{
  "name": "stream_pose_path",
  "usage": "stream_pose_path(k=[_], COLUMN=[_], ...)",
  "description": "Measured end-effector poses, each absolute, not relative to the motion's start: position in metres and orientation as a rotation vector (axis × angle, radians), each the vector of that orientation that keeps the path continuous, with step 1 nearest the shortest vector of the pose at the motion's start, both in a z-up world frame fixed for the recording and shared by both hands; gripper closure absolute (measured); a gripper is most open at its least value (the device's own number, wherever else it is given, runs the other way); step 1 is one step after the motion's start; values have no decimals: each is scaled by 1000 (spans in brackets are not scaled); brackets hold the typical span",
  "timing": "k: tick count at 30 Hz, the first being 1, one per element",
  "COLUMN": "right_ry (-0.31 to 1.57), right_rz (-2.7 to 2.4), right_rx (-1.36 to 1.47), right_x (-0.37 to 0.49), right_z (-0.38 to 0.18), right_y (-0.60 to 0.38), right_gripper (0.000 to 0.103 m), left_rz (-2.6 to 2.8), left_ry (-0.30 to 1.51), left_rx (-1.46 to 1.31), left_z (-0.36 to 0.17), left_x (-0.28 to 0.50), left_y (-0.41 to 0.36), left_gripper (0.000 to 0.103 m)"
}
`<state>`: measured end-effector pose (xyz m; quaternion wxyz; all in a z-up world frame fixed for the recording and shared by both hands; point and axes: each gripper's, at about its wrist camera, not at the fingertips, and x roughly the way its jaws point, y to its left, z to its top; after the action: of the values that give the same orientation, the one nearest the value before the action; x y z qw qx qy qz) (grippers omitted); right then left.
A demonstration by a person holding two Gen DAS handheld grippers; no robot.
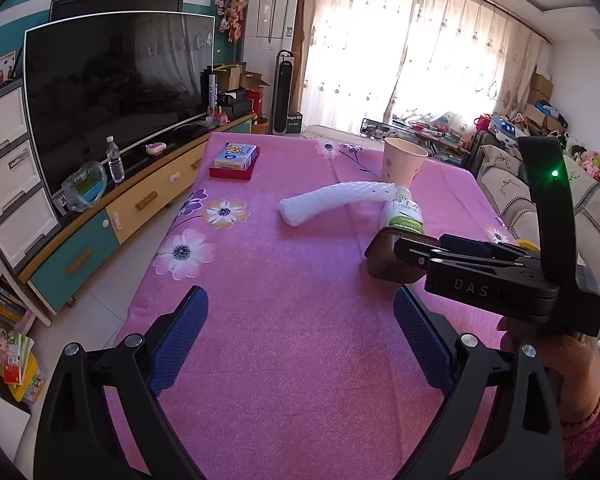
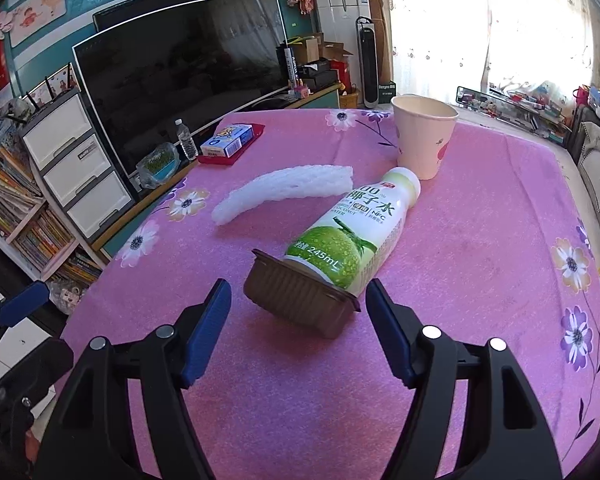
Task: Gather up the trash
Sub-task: 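Grasp the brown plastic tray with the right gripper and lift it, then carry the brown tray over the bin and open the right gripper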
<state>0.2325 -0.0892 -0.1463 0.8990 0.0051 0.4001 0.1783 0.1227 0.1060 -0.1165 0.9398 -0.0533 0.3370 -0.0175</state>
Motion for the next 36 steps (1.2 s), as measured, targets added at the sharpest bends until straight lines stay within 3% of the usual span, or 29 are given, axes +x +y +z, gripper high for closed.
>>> stream_pose_path(k=[21,36], right_ry=[868,848], right_rz=[264,361], right_rx=[66,31], right_x=[250,195], right_z=[-170,-152], right_y=[-79,-109], right_gripper=[35,35], left_rz=[-70,-79], left_ry=[703,715], left_rx=[-129,-122], left_z=[-129,-132], left_x=[126,126], left_y=[114,106], left_gripper=[11,11])
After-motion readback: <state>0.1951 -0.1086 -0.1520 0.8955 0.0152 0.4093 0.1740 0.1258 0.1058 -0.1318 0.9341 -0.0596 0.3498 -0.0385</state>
